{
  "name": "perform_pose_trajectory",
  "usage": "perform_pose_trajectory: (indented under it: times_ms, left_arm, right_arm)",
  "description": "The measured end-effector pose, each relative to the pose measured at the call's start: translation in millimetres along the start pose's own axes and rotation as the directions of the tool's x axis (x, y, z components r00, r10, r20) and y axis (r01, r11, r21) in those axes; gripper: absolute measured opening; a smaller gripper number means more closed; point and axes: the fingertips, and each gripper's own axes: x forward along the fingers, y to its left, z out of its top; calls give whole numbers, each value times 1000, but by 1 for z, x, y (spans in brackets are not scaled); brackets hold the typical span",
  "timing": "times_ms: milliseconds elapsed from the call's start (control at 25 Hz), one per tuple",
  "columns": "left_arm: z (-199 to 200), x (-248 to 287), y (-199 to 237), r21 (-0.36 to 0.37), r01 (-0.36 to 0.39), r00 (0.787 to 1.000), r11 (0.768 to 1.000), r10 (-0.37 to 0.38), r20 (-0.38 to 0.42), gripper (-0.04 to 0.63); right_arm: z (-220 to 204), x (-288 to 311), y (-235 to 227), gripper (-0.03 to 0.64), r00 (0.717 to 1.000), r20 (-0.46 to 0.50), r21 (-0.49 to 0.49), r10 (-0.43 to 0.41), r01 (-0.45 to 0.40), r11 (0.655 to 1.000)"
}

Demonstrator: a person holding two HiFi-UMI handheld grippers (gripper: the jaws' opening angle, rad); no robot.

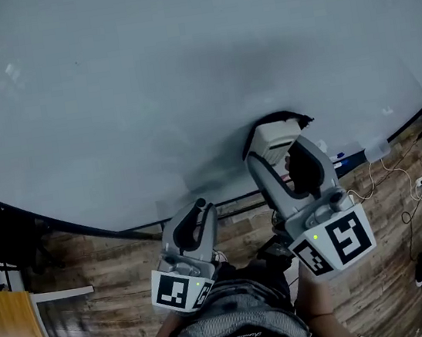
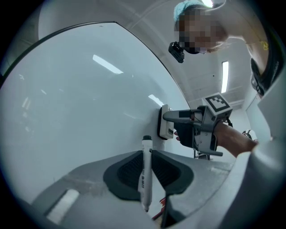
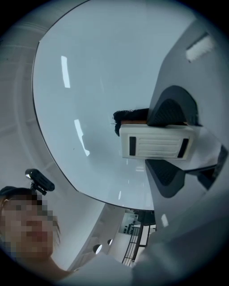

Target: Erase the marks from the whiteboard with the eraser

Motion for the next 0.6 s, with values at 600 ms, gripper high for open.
perform_pose_trajectory:
  times_ms: [600]
  left_arm:
    - [-6,7,2,17,-2,1000,1000,2,-21,75]
  right_arm:
    - [-76,-4,-4,239,996,-88,108,-21,30,994]
